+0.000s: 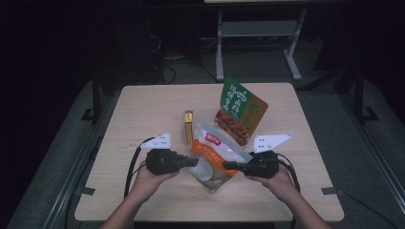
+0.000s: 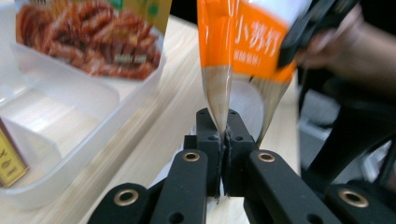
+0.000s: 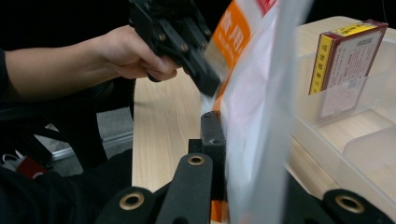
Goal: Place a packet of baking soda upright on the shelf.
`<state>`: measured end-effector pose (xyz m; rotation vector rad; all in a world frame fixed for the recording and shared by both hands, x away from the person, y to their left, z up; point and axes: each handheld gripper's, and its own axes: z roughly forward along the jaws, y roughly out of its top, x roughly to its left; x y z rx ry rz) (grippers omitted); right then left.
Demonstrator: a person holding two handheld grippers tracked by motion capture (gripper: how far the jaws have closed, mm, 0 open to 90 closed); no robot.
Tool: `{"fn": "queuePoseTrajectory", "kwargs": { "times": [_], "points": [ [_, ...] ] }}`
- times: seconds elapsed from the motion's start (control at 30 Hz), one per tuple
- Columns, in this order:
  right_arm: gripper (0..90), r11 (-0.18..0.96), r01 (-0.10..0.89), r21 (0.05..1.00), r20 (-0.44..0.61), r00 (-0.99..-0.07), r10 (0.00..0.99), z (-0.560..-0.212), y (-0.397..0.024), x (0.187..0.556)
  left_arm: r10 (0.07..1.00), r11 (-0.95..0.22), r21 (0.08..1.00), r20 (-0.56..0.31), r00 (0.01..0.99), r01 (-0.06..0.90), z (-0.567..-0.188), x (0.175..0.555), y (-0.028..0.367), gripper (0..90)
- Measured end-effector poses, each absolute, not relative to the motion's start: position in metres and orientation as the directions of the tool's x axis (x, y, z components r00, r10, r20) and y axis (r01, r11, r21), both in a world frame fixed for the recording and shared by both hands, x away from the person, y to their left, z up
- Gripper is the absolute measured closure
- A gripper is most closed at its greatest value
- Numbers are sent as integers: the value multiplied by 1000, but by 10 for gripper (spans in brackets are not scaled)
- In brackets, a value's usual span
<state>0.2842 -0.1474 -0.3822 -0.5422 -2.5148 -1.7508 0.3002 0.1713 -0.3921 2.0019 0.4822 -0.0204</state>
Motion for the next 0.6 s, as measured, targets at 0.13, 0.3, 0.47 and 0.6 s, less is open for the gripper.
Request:
{"fn": "queuePoseTrajectory", "kwargs": {
  "times": [0.13, 0.3, 0.47, 0.6],
  "points": [
    [900, 316, 287, 904, 206, -942, 264, -380, -148, 284, 332, -436, 842, -177, 926, 317, -395, 300, 168, 828],
    [900, 298, 281, 912, 199, -940, 278, -376, -152, 282, 393, -428, 847, -141, 909, 316, -390, 300, 177, 592],
    [900, 291, 277, 916, 193, -938, 286, -374, -156, 282, 444, -424, 845, -120, 888, 326, -388, 298, 191, 411],
    [900, 275, 270, 923, 190, -940, 284, -369, -159, 280, 456, -447, 827, -117, 882, 340, -395, 291, 200, 330]
  ]
}}
